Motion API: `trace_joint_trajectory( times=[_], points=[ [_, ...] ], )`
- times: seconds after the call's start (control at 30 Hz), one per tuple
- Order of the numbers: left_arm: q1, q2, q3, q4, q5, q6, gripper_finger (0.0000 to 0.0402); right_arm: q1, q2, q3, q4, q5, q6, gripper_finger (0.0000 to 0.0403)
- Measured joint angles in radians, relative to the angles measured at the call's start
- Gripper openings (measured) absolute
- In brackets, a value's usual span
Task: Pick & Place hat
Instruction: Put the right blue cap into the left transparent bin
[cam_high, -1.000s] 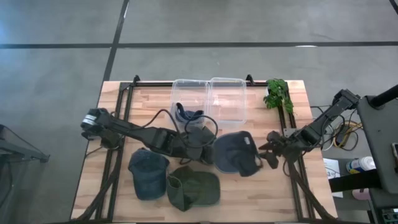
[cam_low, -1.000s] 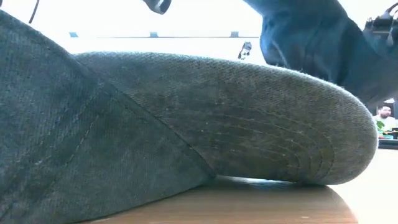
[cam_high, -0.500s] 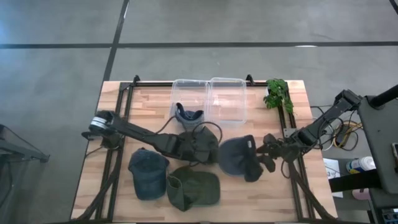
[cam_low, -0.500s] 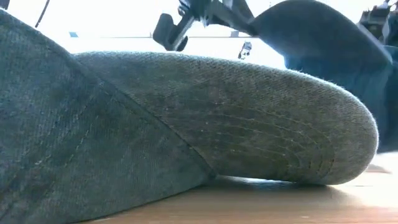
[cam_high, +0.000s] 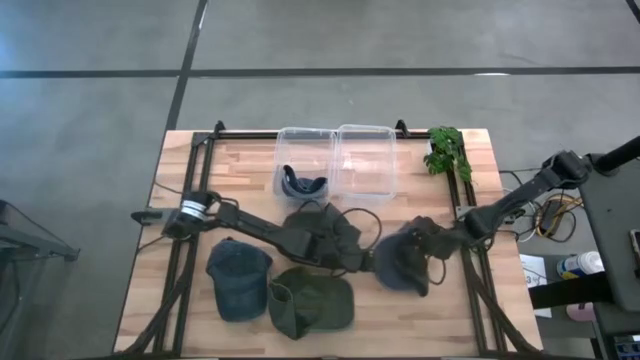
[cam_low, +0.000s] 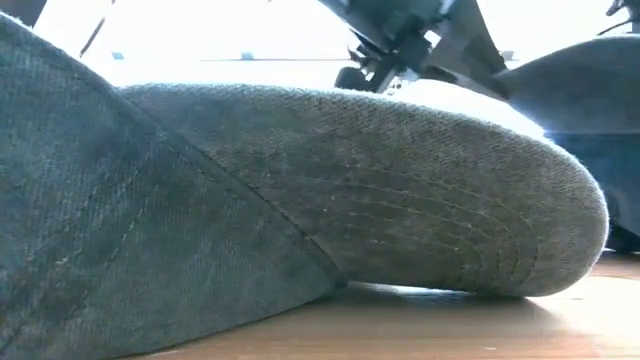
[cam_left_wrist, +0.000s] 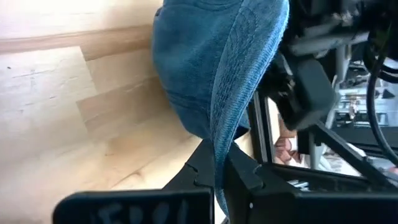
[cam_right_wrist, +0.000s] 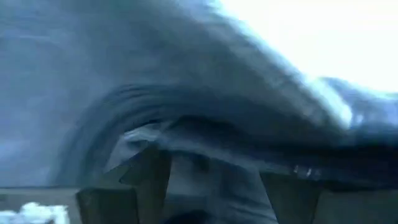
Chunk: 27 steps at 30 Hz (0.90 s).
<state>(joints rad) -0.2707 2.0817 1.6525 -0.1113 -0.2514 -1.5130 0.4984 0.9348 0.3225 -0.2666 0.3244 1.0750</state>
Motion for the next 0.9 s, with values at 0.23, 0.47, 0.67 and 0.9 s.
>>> trace_joint_trajectory(
  times=[0.23,0.47,0.67,0.9],
  points=[
    [0.000,0.015,0.032,-0.110,-0.045,-0.007,0.0009,-0.019,0.132,0.000,0.039,-0.126,-0.024,0.0224],
    [0.000,0.012,0.030,-0.208,-0.090,-0.090,0.0009,-0.019,0.090,0.029,0.038,-0.149,-0.089,0.0224],
    [-0.003,0.012,0.030,-0.226,-0.092,-0.108,0.0009,-0.019,-0.018,0.058,0.011,-0.086,-0.160,0.0224],
    [-0.031,0.012,0.030,-0.228,-0.094,-0.143,0.0009,-0.020,-0.099,0.086,-0.268,-0.003,-0.155,0.0224]
  ],
)
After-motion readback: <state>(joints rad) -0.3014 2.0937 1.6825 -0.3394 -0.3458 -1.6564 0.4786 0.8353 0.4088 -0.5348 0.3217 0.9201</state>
